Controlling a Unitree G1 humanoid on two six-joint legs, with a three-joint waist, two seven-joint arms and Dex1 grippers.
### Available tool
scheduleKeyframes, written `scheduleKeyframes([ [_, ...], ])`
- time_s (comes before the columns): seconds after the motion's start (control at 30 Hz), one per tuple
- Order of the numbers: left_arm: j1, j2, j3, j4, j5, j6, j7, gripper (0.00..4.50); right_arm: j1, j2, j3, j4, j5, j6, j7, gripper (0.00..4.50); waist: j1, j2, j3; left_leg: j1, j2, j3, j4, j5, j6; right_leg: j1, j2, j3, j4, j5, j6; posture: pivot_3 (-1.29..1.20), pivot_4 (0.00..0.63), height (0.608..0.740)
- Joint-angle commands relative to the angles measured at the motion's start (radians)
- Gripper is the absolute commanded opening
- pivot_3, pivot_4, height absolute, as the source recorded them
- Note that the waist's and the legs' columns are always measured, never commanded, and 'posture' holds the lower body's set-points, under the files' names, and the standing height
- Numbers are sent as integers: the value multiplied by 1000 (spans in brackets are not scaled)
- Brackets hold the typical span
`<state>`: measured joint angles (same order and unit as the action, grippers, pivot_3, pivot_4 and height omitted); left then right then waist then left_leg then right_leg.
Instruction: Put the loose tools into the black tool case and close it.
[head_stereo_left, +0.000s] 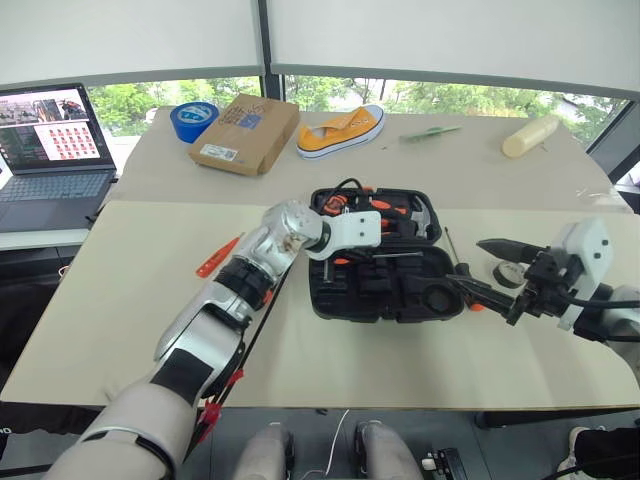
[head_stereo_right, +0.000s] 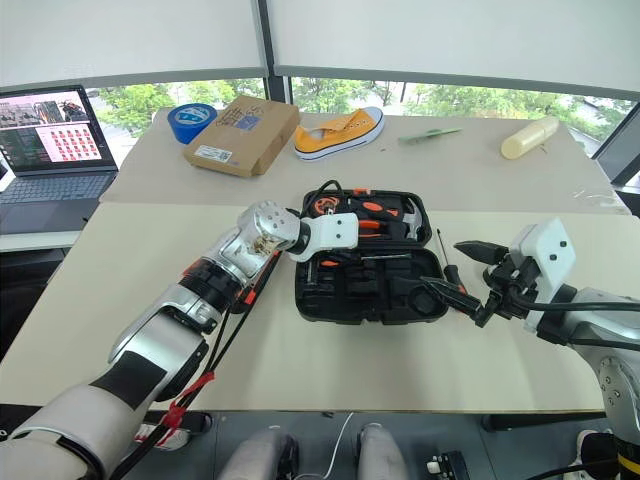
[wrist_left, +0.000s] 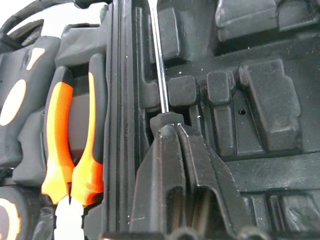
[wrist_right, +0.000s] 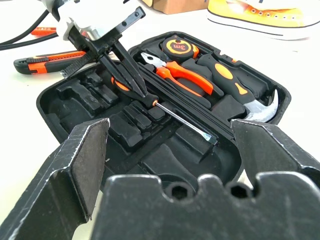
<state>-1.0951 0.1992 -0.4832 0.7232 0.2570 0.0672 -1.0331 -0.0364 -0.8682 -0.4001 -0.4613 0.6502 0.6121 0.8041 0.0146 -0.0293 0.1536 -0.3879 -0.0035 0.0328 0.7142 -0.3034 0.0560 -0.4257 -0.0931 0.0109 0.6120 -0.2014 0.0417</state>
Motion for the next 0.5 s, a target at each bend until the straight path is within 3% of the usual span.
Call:
scheduleKeyframes([
  [0.03,-20,-15,-29,28,48,-50,31,69,-2,8,-21,-12,10,-13,-2,4500,2,0,0,0,0,0,0,0,0,0,0,0,0,0,0,0,150,735],
  [0.3,-9,-17,-79,107,120,-146,76,69,6,19,-20,-14,5,-16,-3,4500,9,0,0,2,0,0,1,0,0,3,-1,0,0,1,1,0,150,735],
  [0.5,-15,13,105,1,-67,5,-11,69,73,31,-67,-24,-20,-23,-25,4500,7,0,0,2,0,0,2,0,0,2,-1,1,0,1,1,0,150,735],
])
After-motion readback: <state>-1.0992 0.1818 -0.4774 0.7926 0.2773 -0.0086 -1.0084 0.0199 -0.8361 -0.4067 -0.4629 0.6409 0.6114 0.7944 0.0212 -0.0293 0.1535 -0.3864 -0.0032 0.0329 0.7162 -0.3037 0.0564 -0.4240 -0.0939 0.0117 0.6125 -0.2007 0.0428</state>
